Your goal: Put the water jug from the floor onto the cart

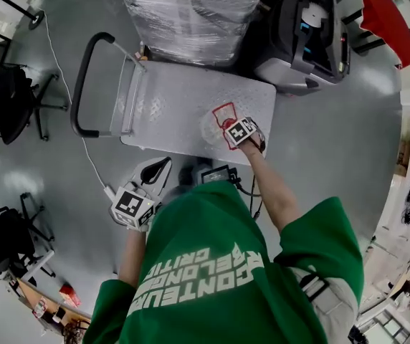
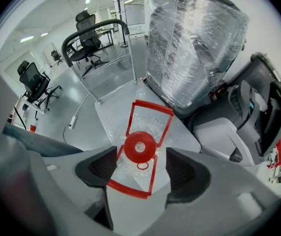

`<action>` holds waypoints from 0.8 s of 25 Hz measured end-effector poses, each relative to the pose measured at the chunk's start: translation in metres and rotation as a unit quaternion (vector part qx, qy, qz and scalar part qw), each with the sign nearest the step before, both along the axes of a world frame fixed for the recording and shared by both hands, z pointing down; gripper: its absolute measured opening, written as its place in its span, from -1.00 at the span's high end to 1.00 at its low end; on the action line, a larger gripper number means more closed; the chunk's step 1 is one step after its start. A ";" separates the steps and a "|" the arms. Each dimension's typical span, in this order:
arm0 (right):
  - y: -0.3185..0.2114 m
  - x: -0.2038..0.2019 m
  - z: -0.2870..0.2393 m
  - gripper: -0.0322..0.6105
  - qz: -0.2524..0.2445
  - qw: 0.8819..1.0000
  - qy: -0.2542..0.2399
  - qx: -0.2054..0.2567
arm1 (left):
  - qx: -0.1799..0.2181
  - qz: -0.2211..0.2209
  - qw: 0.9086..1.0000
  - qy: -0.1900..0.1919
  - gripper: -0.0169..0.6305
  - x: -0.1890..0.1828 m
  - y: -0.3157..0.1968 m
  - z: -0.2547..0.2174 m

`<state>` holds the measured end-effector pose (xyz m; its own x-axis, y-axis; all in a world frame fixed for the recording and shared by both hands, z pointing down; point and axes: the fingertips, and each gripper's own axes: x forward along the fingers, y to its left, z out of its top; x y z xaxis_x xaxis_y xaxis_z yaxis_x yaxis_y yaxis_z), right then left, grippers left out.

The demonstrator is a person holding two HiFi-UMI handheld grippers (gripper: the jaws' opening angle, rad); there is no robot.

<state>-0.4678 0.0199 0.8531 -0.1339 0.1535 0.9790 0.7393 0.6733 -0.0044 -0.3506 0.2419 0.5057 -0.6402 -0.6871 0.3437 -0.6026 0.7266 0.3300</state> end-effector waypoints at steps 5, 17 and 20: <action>-0.007 0.006 -0.060 0.05 0.053 0.996 -0.061 -0.038 | 0.015 0.043 0.999 -0.019 0.92 0.002 -0.008 -0.001; -0.045 0.065 -0.226 0.92 0.159 0.952 -0.239 -0.104 | 0.035 0.186 0.980 -0.056 0.92 0.025 -0.043 -0.002; -0.047 0.090 -0.259 0.92 0.182 0.935 -0.279 -0.121 | 0.034 0.222 0.972 -0.062 0.92 0.037 -0.047 -0.006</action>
